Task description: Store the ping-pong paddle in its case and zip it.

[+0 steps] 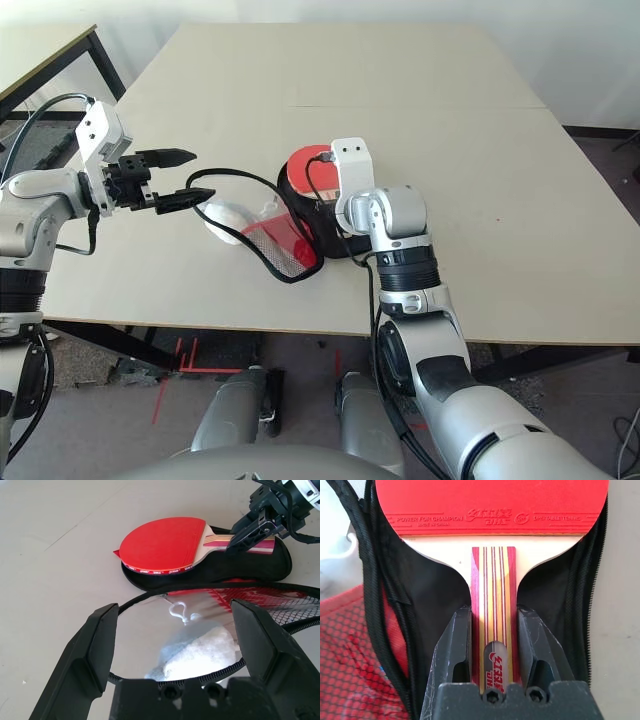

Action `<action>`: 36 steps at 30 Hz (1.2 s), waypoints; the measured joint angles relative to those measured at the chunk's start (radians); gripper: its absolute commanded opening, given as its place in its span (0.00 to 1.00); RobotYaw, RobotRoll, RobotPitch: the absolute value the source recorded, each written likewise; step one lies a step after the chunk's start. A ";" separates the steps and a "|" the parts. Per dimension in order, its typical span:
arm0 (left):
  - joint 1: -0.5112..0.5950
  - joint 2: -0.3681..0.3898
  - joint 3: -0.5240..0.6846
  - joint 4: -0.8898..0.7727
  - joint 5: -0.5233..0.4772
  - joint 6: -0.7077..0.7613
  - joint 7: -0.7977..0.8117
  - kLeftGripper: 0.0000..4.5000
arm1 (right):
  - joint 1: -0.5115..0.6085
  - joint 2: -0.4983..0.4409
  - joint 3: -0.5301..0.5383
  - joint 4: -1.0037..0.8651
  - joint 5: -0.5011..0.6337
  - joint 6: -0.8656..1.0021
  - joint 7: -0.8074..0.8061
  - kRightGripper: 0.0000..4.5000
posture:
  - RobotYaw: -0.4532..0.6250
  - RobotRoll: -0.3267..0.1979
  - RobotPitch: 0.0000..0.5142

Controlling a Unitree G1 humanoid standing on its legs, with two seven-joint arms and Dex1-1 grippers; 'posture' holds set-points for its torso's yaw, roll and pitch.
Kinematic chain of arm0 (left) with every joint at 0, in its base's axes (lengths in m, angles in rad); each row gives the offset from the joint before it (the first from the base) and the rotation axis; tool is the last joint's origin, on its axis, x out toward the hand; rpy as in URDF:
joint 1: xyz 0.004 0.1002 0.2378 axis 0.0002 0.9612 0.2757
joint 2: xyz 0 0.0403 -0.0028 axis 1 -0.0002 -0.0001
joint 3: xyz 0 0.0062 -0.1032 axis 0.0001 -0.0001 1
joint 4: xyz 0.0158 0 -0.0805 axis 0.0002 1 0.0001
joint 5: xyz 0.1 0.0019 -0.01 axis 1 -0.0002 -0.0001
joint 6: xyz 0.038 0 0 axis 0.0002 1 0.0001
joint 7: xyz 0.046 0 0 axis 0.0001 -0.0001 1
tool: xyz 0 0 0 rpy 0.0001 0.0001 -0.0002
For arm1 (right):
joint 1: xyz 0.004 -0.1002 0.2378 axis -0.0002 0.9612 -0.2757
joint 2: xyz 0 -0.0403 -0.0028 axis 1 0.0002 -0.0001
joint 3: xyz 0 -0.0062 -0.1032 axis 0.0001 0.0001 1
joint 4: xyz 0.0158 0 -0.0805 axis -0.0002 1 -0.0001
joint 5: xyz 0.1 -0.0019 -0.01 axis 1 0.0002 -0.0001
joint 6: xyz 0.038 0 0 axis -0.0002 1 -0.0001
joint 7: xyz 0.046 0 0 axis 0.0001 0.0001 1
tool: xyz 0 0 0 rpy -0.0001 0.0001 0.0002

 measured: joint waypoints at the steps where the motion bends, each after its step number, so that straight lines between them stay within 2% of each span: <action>1: 0.002 0.000 0.000 -0.002 0.000 0.001 0.000 1.00 | 0.001 -0.003 0.003 0.000 -0.002 0.000 0.003 0.24 | 0.55 0.62 0.16; 26: 0.025 -0.012 -0.002 -0.030 0.000 0.013 0.002 1.00 | 0.047 -0.023 0.037 -0.091 -0.016 0.085 0.056 0.24 | 0.54 0.62 0.15; 31: 0.025 -0.011 -0.005 -0.030 0.001 0.016 0.002 1.00 | 0.056 -0.029 0.043 -0.123 -0.014 0.082 0.075 0.62 | 0.54 0.62 0.15; 35: 0.026 -0.003 -0.007 -0.031 0.002 0.016 0.002 1.00 | 0.066 -0.055 0.021 -0.178 0.022 0.035 0.135 0.96 | 0.53 0.62 0.15; 36: 0.026 0.003 -0.007 -0.030 0.002 0.015 0.001 1.00 | 0.068 -0.077 0.023 -0.190 0.030 0.028 0.154 0.99 | 0.53 0.62 0.15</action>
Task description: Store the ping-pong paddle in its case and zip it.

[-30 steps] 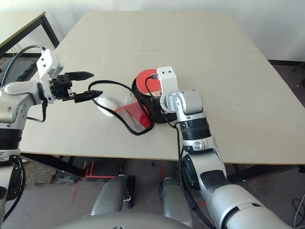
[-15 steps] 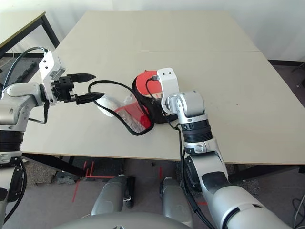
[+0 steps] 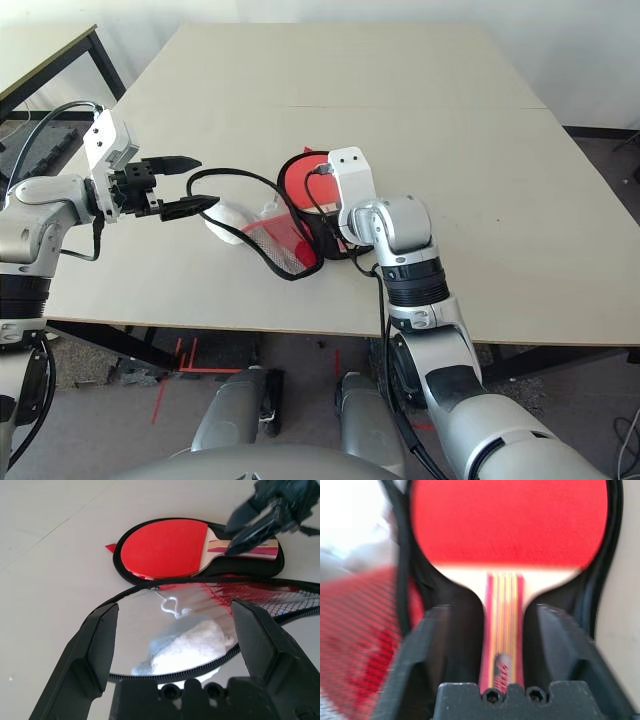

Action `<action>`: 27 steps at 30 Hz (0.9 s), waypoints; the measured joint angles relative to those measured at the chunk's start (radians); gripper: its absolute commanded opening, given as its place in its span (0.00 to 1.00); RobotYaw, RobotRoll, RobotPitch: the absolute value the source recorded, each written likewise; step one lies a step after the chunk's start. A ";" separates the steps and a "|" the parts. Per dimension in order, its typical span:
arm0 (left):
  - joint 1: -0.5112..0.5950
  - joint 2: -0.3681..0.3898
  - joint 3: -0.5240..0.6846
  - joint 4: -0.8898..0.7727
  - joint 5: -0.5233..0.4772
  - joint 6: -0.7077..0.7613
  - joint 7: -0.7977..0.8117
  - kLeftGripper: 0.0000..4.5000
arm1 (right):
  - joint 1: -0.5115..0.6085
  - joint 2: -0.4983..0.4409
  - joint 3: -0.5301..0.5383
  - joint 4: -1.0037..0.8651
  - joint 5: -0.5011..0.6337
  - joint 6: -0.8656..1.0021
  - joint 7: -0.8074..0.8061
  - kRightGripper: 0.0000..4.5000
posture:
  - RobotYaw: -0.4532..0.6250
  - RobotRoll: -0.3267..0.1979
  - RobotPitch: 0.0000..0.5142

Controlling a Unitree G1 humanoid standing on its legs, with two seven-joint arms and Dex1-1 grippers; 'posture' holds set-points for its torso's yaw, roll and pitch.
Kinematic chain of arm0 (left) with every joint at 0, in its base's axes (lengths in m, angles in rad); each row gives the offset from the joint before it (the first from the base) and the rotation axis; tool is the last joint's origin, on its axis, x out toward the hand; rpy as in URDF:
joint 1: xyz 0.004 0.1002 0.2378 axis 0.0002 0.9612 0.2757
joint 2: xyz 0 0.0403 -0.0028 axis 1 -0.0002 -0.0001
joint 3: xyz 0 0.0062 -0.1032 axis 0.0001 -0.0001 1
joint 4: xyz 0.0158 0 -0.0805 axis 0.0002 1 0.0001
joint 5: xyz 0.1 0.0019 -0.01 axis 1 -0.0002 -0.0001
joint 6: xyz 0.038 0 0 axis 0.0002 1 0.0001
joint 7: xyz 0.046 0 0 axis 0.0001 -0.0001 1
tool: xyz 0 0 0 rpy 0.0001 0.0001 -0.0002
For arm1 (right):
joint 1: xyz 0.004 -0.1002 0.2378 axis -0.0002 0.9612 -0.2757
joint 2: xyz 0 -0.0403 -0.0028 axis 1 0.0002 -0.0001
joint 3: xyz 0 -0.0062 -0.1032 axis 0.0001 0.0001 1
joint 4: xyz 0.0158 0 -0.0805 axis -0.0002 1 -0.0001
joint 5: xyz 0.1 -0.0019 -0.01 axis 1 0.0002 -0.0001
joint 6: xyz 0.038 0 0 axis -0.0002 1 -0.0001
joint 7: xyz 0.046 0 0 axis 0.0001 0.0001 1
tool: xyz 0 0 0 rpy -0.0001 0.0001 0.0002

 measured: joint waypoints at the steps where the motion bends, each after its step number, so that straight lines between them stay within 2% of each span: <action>1: 0.001 0.009 0.000 0.000 0.000 0.000 -0.003 1.00 | 0.006 -0.039 0.006 -0.010 0.010 -0.017 0.030 0.99 | 0.53 0.62 0.15; 6: 0.007 0.072 0.000 0.000 0.000 0.003 -0.039 1.00 | 0.033 -0.158 -0.025 -0.031 0.081 -0.115 0.182 0.99 | 0.53 0.62 0.15; 10: 0.021 0.107 0.000 -0.004 -0.002 0.014 -0.075 1.00 | 0.054 -0.253 -0.030 -0.043 0.126 -0.296 0.332 0.99 | 0.53 0.62 0.16; 15: 0.085 0.164 -0.002 -0.046 -0.019 0.082 -0.136 1.00 | 0.093 -0.455 -0.038 -0.010 0.198 -0.487 0.628 0.99 | 0.53 0.62 0.16; 19: 0.098 0.181 -0.015 -0.084 -0.025 0.111 -0.164 1.00 | 0.085 -0.566 -0.036 0.083 0.194 -0.631 0.781 0.99 | 0.52 0.62 0.16; 22: 0.105 0.195 -0.028 -0.086 -0.022 0.118 -0.173 1.00 | 0.071 -0.608 -0.036 0.162 0.172 -0.696 0.819 0.99 | 0.52 0.62 0.16; 27: 0.104 0.182 -0.083 -0.098 -0.012 0.118 -0.177 1.00 | 0.065 -0.629 -0.036 0.181 0.171 -0.751 0.869 0.99 | 0.51 0.62 0.16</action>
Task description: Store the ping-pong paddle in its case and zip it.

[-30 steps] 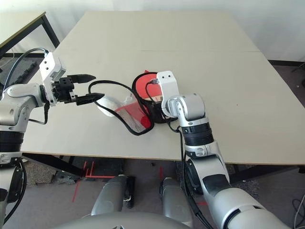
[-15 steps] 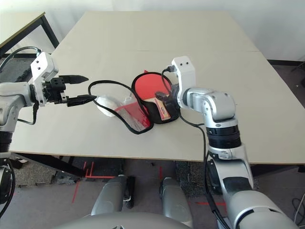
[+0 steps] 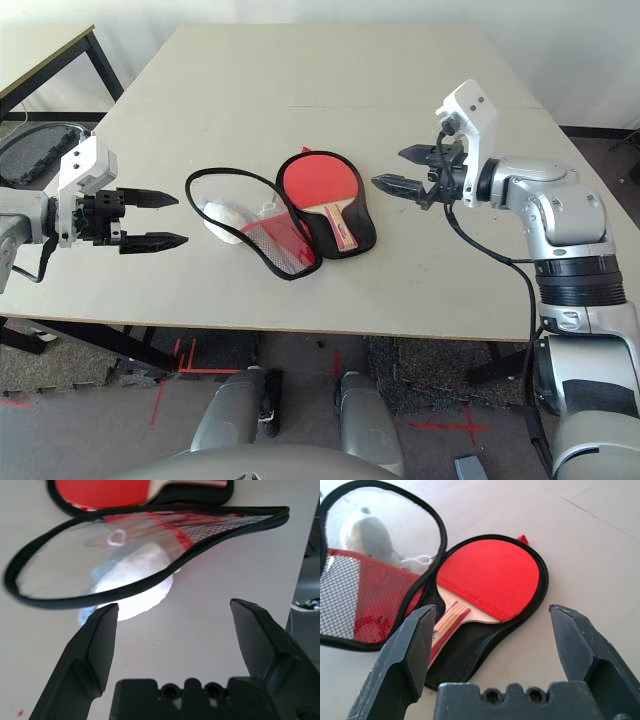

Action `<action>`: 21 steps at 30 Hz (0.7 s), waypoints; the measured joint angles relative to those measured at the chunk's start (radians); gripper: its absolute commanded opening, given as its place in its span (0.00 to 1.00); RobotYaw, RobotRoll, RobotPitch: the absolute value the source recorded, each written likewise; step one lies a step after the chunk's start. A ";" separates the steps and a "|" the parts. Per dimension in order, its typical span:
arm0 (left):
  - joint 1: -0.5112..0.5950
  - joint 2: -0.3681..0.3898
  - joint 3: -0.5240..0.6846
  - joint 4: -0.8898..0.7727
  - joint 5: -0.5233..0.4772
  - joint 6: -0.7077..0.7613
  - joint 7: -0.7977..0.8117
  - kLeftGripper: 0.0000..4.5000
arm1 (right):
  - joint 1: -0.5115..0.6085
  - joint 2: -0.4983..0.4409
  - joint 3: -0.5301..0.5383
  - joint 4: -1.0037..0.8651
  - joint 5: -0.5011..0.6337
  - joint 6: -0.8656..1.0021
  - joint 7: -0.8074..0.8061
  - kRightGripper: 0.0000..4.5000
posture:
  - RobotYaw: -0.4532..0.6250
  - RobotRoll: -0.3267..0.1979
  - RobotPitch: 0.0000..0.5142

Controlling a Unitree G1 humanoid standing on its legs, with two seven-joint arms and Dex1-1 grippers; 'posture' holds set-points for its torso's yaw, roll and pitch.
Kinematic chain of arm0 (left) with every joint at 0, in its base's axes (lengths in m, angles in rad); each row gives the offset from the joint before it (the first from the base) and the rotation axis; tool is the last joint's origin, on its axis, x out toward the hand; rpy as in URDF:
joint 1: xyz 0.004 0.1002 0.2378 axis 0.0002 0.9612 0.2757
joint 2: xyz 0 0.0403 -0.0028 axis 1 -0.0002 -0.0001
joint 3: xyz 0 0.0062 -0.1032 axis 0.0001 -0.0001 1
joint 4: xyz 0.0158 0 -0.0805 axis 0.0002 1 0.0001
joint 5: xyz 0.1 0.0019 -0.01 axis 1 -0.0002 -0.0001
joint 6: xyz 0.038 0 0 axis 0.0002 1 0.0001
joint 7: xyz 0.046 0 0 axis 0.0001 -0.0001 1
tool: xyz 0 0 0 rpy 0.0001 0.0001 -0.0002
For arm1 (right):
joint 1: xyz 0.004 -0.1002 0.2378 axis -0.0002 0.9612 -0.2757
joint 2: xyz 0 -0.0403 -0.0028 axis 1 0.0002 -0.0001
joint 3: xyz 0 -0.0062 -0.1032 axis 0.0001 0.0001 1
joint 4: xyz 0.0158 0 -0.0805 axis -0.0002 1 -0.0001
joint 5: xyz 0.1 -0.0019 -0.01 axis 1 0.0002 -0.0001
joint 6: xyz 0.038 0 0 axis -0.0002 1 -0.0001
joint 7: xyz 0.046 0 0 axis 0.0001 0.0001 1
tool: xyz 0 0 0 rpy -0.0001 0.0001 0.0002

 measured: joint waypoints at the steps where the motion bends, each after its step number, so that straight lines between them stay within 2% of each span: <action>1: -0.001 -0.009 -0.012 -0.002 0.006 -0.001 0.002 1.00 | 0.000 -0.002 0.000 0.004 -0.001 -0.008 0.002 0.99 | 0.50 0.62 0.16; 5: -0.011 -0.047 -0.053 -0.002 0.025 -0.013 0.019 1.00 | 0.000 -0.009 0.000 0.011 -0.002 -0.020 0.008 0.99 | 0.49 0.62 0.16; 15: -0.168 -0.222 -0.086 0.070 0.061 -0.090 0.089 1.00 | 0.024 -0.011 -0.003 0.007 0.001 -0.019 0.001 0.99 | 0.48 0.62 0.16; 19: -0.208 -0.305 -0.119 0.131 0.091 -0.134 0.123 1.00 | 0.027 -0.010 -0.004 0.005 0.002 -0.019 -0.005 0.99 | 0.48 0.62 0.16; 21: -0.245 -0.375 -0.133 0.205 0.123 -0.177 0.167 1.00 | 0.032 -0.008 -0.009 0.002 0.003 -0.019 -0.013 0.99 | 0.47 0.62 0.16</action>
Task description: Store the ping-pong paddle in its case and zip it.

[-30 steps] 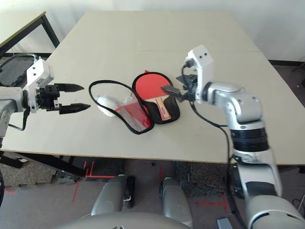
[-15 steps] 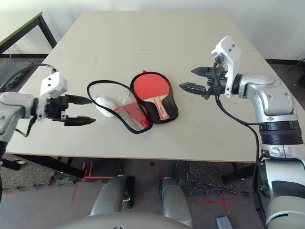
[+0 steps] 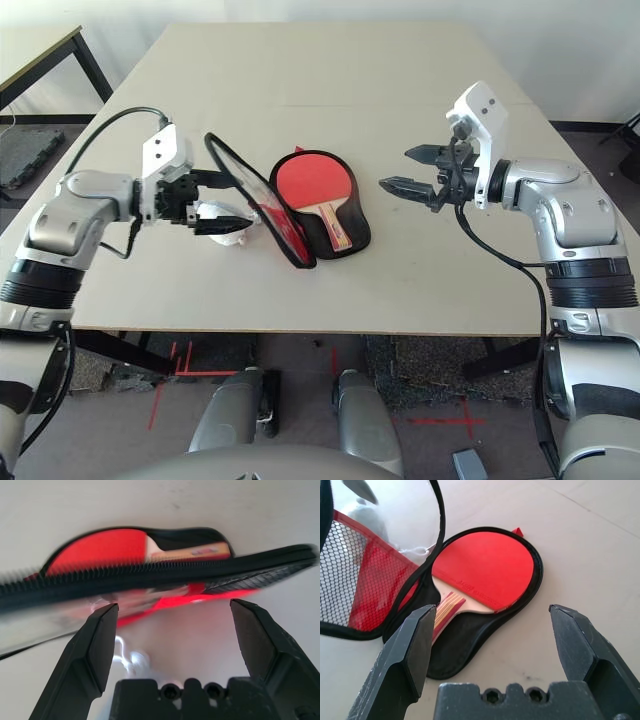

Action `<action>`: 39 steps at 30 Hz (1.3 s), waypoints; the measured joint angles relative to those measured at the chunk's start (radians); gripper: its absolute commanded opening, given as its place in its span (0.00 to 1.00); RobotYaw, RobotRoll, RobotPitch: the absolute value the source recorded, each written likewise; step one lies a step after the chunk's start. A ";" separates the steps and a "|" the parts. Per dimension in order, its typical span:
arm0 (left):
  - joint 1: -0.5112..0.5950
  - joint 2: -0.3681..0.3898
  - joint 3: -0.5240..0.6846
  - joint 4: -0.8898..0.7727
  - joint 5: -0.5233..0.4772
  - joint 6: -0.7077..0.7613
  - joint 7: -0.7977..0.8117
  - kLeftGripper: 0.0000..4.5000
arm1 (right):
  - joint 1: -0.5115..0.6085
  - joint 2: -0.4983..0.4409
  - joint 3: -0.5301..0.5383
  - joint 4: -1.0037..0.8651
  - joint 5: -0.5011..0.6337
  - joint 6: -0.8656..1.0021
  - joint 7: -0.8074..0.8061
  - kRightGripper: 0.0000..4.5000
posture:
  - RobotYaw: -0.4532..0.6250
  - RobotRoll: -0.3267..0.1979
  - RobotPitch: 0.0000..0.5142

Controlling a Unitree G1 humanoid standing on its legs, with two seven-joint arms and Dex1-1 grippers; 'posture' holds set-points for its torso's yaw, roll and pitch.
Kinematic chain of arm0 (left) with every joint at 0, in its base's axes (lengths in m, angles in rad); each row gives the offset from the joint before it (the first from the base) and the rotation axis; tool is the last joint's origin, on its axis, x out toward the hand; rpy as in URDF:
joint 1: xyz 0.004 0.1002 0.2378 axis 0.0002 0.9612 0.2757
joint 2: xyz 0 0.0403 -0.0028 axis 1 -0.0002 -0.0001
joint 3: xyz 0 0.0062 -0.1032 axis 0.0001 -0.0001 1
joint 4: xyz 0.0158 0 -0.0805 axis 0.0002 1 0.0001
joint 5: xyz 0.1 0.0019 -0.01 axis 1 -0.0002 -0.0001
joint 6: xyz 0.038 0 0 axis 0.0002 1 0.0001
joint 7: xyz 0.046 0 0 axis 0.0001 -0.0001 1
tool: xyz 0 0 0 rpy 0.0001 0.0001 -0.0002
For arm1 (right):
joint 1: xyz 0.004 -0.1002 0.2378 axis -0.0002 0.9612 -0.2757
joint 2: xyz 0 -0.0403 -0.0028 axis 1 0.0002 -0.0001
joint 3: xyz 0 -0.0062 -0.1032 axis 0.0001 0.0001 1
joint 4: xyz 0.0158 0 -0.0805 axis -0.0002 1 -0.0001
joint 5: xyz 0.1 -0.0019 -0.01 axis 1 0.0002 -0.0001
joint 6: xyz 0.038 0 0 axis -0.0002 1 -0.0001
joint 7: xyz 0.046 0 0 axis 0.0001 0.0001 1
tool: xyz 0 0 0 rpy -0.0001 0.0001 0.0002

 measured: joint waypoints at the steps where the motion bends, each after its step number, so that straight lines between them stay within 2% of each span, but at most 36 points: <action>1: -0.019 -0.035 -0.006 0.033 0.011 -0.017 0.023 1.00 | 0.002 0.003 -0.001 -0.004 0.001 0.000 -0.004 0.99 | 0.46 0.62 0.15; 4: -0.098 -0.160 -0.014 0.170 0.047 -0.091 0.106 1.00 | 0.017 0.009 -0.005 -0.024 0.002 0.000 -0.014 0.99 | 0.45 0.62 0.15; 7: -0.173 -0.249 -0.021 0.276 0.091 -0.182 0.187 1.00 | 0.023 0.011 -0.010 -0.034 0.005 0.009 -0.029 0.99 | 0.44 0.62 0.15; 10: -0.208 -0.283 -0.026 0.325 0.106 -0.236 0.195 1.00 | 0.030 0.011 -0.020 -0.037 0.009 0.032 -0.045 0.99 | 0.44 0.62 0.16; 14: -0.210 -0.285 -0.030 0.347 0.109 -0.252 0.168 1.00 | 0.061 0.019 -0.023 -0.061 0.027 0.087 -0.066 0.99 | 0.45 0.62 0.17; 21: -0.201 -0.209 -0.017 0.317 0.099 -0.223 0.075 1.00 | 0.098 0.070 -0.056 -0.069 0.111 0.199 -0.078 0.99 | 0.46 0.62 0.17; 27: -0.050 -0.103 -0.001 0.115 0.024 -0.079 -0.047 1.00 | 0.148 0.120 -0.104 -0.042 0.196 0.262 -0.077 0.99 | 0.48 0.62 0.16; 33: 0.071 -0.006 0.015 -0.066 -0.017 0.012 -0.080 1.00 | 0.194 0.180 -0.107 -0.002 0.223 0.297 -0.101 0.99 | 0.49 0.62 0.17; 39: 0.132 0.051 0.039 -0.128 -0.056 0.070 -0.079 1.00 | 0.205 0.226 -0.104 0.040 0.222 0.297 -0.125 0.99 | 0.50 0.62 0.17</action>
